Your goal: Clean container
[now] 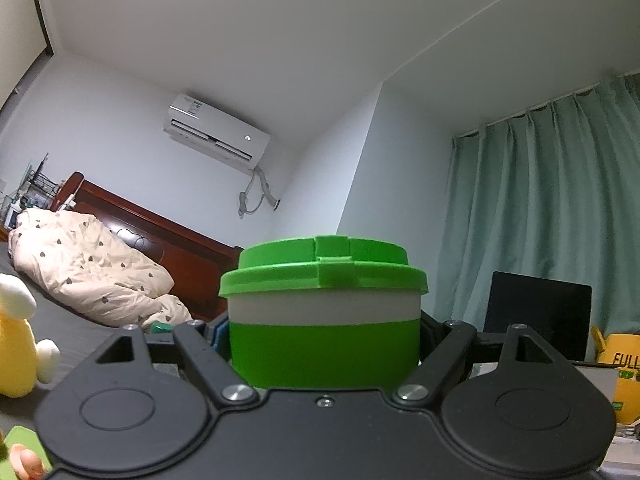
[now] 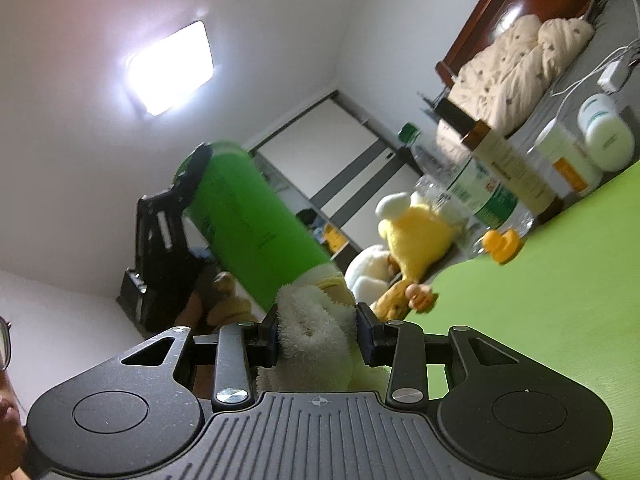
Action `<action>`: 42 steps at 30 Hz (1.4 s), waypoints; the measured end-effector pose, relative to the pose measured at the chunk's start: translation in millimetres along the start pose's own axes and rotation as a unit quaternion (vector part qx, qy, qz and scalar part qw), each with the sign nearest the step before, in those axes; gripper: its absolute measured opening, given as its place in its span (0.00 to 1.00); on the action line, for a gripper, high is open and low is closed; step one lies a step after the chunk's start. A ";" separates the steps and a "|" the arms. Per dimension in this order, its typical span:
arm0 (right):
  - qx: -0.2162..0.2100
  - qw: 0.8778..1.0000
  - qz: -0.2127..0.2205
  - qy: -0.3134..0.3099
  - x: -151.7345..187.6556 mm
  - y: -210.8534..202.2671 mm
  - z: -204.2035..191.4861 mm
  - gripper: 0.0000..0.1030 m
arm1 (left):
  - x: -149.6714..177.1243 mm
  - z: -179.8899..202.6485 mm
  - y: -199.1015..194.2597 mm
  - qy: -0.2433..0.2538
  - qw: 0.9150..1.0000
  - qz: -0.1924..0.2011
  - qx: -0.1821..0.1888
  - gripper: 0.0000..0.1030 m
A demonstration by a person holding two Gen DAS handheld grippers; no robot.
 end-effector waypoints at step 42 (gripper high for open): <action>-0.020 0.998 -0.057 -0.012 13.2 29.4 -5.9 0.37 | 5.3 -22.8 -5.7 0.003 0.999 -0.010 -0.046 0.78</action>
Point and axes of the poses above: each gripper's, at about its wrist camera, not at the fingertips, and y roughly the way its jaws point, z to its right, x to its underside, the point moved 3 cm from there along y, roughly the way its jaws point, and after that the axes turned 1 degree about -y, right-handed, at the moved point
